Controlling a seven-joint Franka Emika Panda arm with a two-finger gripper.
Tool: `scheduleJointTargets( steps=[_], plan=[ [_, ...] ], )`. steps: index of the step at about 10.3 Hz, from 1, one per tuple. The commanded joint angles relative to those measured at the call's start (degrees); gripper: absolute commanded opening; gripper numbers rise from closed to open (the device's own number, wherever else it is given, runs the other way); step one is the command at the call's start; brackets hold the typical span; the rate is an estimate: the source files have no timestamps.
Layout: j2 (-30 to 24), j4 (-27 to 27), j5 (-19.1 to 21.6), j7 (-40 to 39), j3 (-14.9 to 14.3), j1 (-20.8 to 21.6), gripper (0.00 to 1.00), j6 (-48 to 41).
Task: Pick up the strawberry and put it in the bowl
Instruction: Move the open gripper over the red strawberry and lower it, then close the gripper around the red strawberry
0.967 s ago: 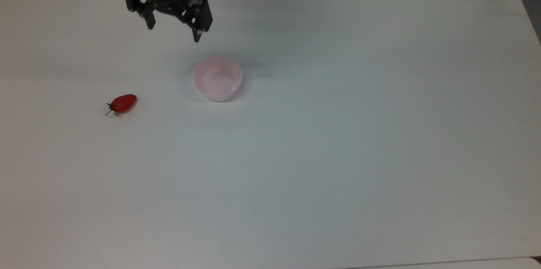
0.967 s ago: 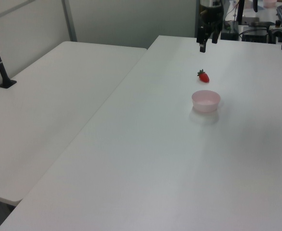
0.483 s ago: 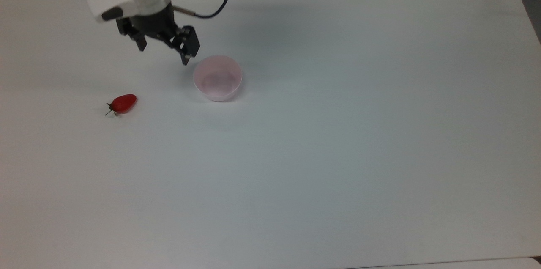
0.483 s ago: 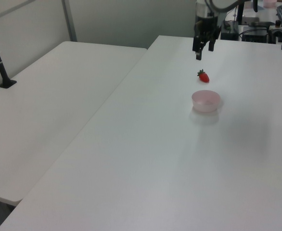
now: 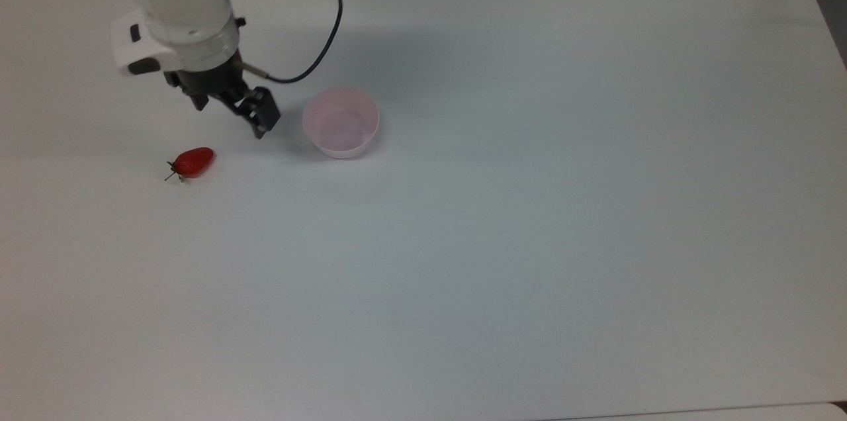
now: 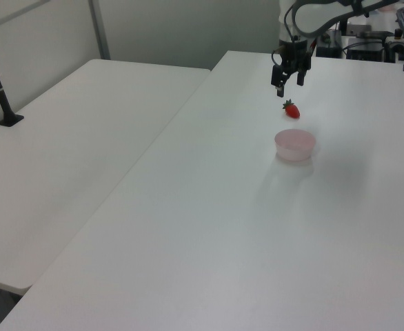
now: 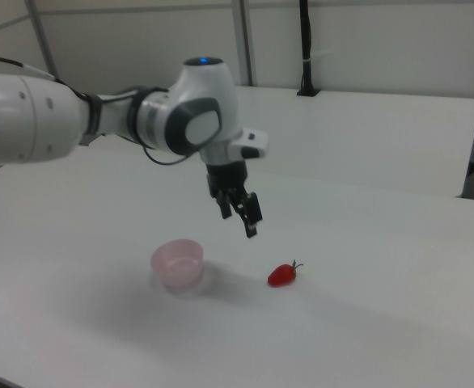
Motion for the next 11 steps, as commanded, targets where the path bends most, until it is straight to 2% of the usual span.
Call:
scheduleJointTargets(
  steps=[1,6,11],
  plan=[
    [4.67,2.67,-0.29,3.96,-0.21,-2.65,1.0,2.29],
    [8.72,3.73,-0.38,3.87,-0.21,-5.82,0.95,5.53],
    [11.71,3.73,-0.47,3.87,-0.3,-6.18,0.78,9.4]
  ],
)
